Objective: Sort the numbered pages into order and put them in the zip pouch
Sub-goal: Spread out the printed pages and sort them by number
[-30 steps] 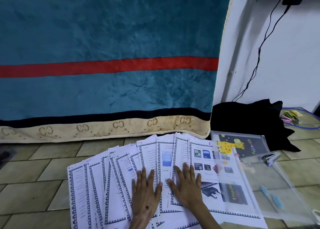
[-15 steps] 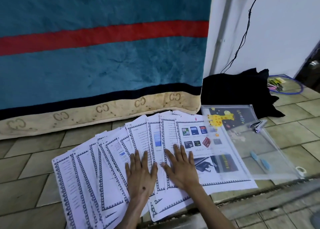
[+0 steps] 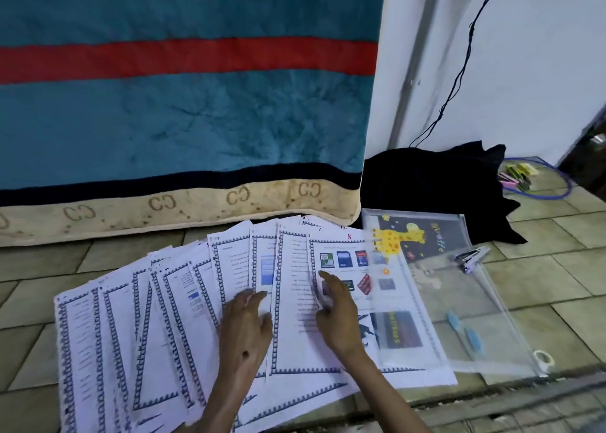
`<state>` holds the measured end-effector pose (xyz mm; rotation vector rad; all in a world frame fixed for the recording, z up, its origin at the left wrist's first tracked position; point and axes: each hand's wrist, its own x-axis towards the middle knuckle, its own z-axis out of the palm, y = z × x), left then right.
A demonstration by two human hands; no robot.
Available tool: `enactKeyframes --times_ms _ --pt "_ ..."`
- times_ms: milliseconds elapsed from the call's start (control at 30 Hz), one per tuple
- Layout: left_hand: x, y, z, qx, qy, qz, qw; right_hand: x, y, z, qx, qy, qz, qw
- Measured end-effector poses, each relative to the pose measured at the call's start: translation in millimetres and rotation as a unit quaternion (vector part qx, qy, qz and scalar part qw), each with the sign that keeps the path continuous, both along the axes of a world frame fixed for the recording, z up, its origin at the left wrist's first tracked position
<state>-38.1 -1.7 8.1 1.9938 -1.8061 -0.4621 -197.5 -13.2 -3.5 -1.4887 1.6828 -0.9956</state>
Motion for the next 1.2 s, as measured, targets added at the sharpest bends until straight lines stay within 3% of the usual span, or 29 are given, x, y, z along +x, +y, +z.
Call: enactKeyframes --times_ms 67,167,267,333,400,500,567,600,633,667,733,800,967,1067,1200 --pt "-20.2 -1.1 6.7 0.057 0.158 0.008 0.986 -16.3 -1.7 8.9 0.018 -0.139 -0.037 0.989" --pt "-50.8 -9.1 9.9 0.117 0.336 0.038 0.934 -44.4 -1.9 26.5 0.091 -0.377 -0.079 0.918" --pt "-82.1 -17.8 20.9 0.197 0.488 0.037 0.849 -65.2 -4.0 31.1 0.155 -0.486 -0.061 0.858" --pt "-97.6 -21.2 28.5 0.217 0.514 0.013 0.83 -67.5 -4.1 34.0 0.167 -0.52 -0.063 0.835" --pt "-106.4 -24.6 29.8 0.223 0.526 0.001 0.821 -66.9 -2.3 37.8 0.161 -0.462 -0.045 0.871" --pt "-105.9 -26.9 28.4 0.245 0.546 0.002 0.801 -68.8 -3.3 41.1 0.114 -0.262 -0.003 0.958" --pt "-96.7 -25.6 30.7 0.261 0.585 0.024 0.768 -73.4 -6.2 36.7 0.058 -0.144 -0.01 0.988" --pt "-89.4 -23.6 31.7 0.248 0.586 0.04 0.771 -77.1 -7.5 33.3 0.03 -0.107 -0.018 0.994" --pt "-81.1 -22.3 30.3 0.214 0.566 0.053 0.795 -81.4 -8.6 31.2 0.005 -0.089 -0.023 0.996" --pt "-72.1 -21.9 27.4 0.153 0.511 0.075 0.843 -86.9 -8.8 31.8 -0.014 -0.087 -0.03 0.996" --pt "-50.3 -19.8 19.3 0.058 0.294 0.119 0.946 -99.4 -9.7 35.8 -0.034 -0.096 -0.045 0.994" --pt "-37.6 -21.6 9.6 0.082 0.19 0.132 0.969 -106.5 -9.2 41.7 -0.021 -0.107 -0.057 0.992" --pt "-52.3 -29.6 20.6 0.106 0.26 0.051 0.958 -97.6 -8.4 44.1 0.099 -0.203 -0.047 0.973" --pt "-79.4 -19.9 41.0 0.134 0.382 -0.009 0.914 -84.8 -7.5 49.9 0.157 -0.223 -0.016 0.962" --pt "-111.8 -14.2 55.0 0.173 0.516 -0.021 0.839 -77.2 -5.1 55.9 0.09 -0.159 0.005 0.983"
